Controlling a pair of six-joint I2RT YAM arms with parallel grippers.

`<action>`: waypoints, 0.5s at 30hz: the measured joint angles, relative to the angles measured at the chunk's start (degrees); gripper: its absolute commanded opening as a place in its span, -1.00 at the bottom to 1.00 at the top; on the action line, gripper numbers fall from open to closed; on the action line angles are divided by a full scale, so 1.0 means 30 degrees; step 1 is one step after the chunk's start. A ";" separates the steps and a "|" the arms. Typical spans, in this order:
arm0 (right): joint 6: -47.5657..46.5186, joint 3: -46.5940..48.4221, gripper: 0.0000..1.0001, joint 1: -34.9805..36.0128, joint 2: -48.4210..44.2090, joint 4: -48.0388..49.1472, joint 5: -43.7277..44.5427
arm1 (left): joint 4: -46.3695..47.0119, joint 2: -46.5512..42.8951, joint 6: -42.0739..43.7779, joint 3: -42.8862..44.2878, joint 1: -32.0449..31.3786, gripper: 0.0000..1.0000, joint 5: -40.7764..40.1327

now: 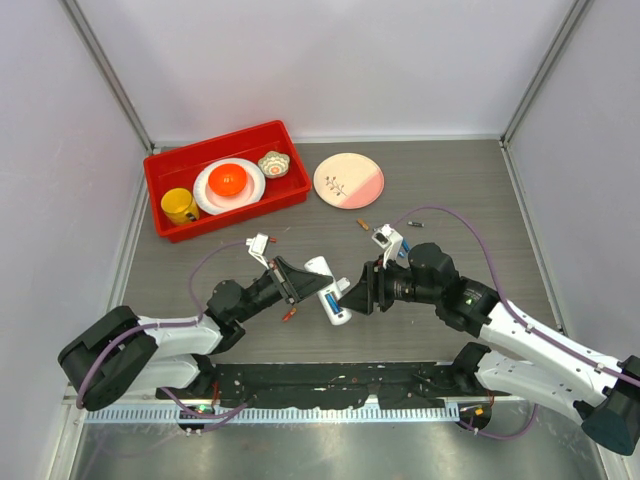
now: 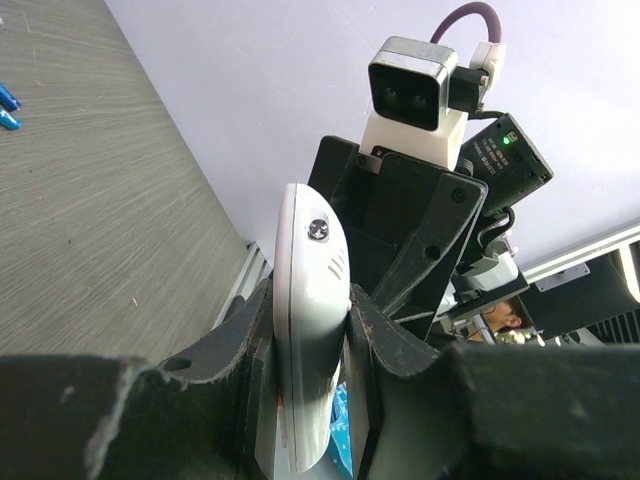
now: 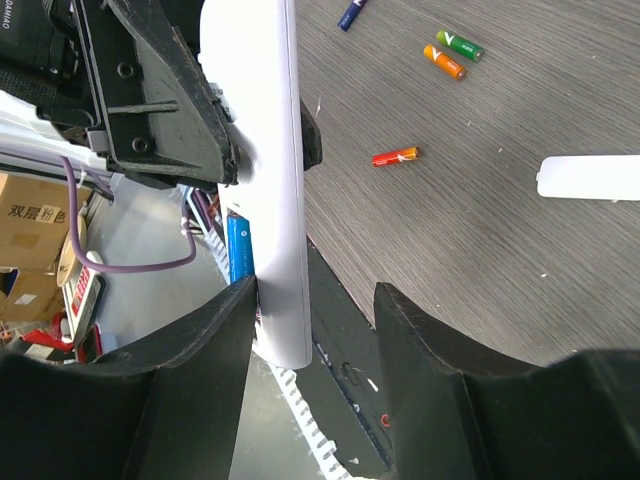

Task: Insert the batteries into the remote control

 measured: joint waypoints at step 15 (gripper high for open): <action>0.0525 -0.0007 0.16 0.0000 0.0262 0.0969 -0.0823 | 0.0007 0.0007 -0.0255 0.0000 0.0000 -1.00 0.0007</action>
